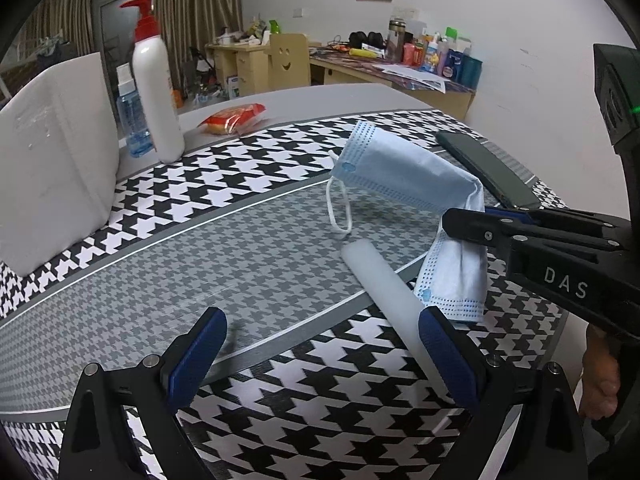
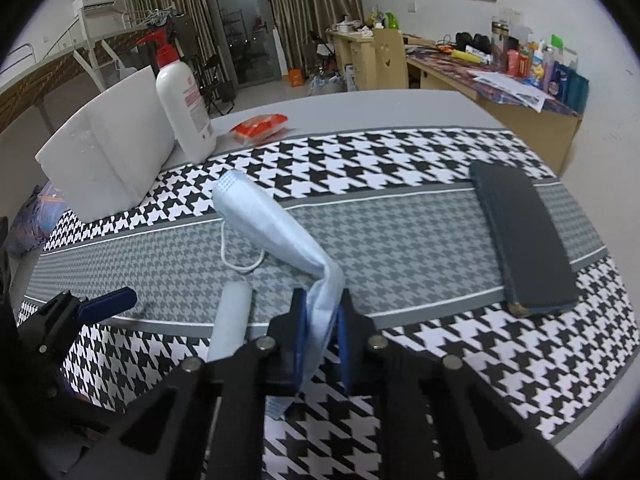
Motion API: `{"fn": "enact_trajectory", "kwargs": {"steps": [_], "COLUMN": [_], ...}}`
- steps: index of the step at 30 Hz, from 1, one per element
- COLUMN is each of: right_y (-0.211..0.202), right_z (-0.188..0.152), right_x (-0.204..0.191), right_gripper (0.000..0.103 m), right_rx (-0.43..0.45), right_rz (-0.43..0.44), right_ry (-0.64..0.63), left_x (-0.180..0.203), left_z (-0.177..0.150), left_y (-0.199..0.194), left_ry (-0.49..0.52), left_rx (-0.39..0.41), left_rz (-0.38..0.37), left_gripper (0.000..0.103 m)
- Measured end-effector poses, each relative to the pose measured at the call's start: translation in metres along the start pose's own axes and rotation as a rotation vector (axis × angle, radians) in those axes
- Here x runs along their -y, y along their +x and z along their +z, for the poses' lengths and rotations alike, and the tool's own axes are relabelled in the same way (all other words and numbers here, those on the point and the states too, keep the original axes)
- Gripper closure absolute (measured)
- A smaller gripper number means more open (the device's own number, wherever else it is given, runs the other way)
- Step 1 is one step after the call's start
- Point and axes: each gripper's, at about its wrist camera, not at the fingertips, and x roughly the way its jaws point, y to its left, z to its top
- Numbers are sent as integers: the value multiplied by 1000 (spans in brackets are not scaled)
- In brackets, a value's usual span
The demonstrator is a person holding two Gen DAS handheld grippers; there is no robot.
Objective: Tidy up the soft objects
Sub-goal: 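Close the right gripper on the blue mask while the left gripper approaches the white roller, then close the left gripper on the white roller handle and lift it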
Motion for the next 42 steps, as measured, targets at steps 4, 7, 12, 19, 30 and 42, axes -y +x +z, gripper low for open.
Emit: {"fn": "enact_trajectory", "kwargs": {"steps": [4,7,12,19,30,42], "right_y": [-4,-1,2,1,-4,-16], "right_z": [-1,-2,-5,-5,-7,-4], "right_x": [5,6,9,11,14,12], "right_gripper": [85,85,85,85,85,85], "right_rx": [3,-2,-10,-5,13,62], "right_rz": [-15,-17,-11,-2,16,18], "right_ry": [1,-3,3,-3,0,-19], "left_x": [5,6,11,20,44,17], "left_z": [3,7,11,16,19,17], "left_y": [0,4,12,21,26,-7], "left_ry": [-6,-35,-59,-75,-34,17], "left_rx": [5,-3,-22,-37,-49,-23], "left_rz": [-10,-14,-33,-28,13,-8], "left_gripper": [6,6,17,31,72,83]}}
